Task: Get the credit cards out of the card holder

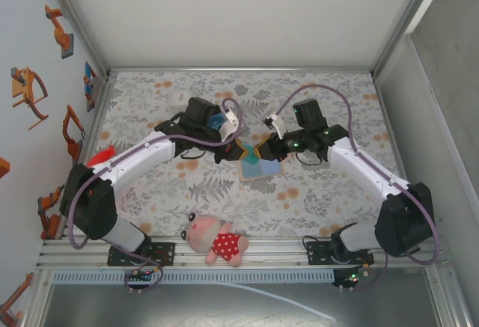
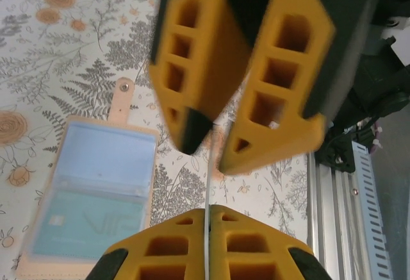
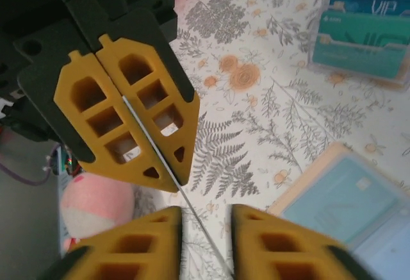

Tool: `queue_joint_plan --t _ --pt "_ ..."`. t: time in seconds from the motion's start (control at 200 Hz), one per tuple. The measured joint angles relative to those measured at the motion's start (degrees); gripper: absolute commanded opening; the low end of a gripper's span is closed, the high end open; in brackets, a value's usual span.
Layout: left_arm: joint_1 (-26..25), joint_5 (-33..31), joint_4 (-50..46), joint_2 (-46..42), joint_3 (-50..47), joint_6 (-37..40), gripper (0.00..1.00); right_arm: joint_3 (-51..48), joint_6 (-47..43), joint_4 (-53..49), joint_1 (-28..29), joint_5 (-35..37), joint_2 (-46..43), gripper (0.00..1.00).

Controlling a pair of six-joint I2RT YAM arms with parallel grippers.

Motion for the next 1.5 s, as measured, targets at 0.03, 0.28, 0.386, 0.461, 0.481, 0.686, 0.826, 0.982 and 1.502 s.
queue_joint_plan --t 0.03,0.28,0.386,0.461,0.481,0.686,0.826,0.982,1.502 --pt "-0.02 -0.11 0.5 -0.55 -0.39 -0.37 0.0 -0.42 0.79 0.87 0.04 0.07 -0.46 0.45" --pt "0.02 -1.75 5.25 -5.31 -4.46 -4.22 0.0 -3.61 5.31 8.44 0.11 3.61 -5.7 0.62" --pt "0.02 -4.17 7.26 -8.2 -7.19 -6.62 0.0 -4.9 7.78 11.67 0.11 7.58 -8.5 0.65" --pt "0.02 -6.54 9.44 -10.62 -9.42 -9.09 0.0 -5.97 10.08 13.88 0.11 11.04 -10.4 0.65" --pt "0.02 -7.28 10.27 -11.32 -10.14 -9.81 0.0 -6.23 10.71 14.45 0.11 11.89 -10.82 0.65" --pt "0.02 -17.2 18.12 -19.28 -17.62 -17.94 0.0 -9.35 19.19 21.57 0.11 18.6 -13.31 0.69" --pt "0.04 -23.76 23.19 -24.06 -21.51 -23.23 0.0 -10.88 26.29 27.47 0.11 17.97 -12.83 0.7" --pt "0.42 -25.79 28.68 -26.6 -23.23 -28.24 0.0 -11.91 33.38 35.6 0.09 13.0 -9.81 0.71" --pt "1.97 -17.84 47.82 -20.61 -24.04 -44.04 0.0 -11.63 45.62 55.89 1.64 -2.23 1.51 0.62"
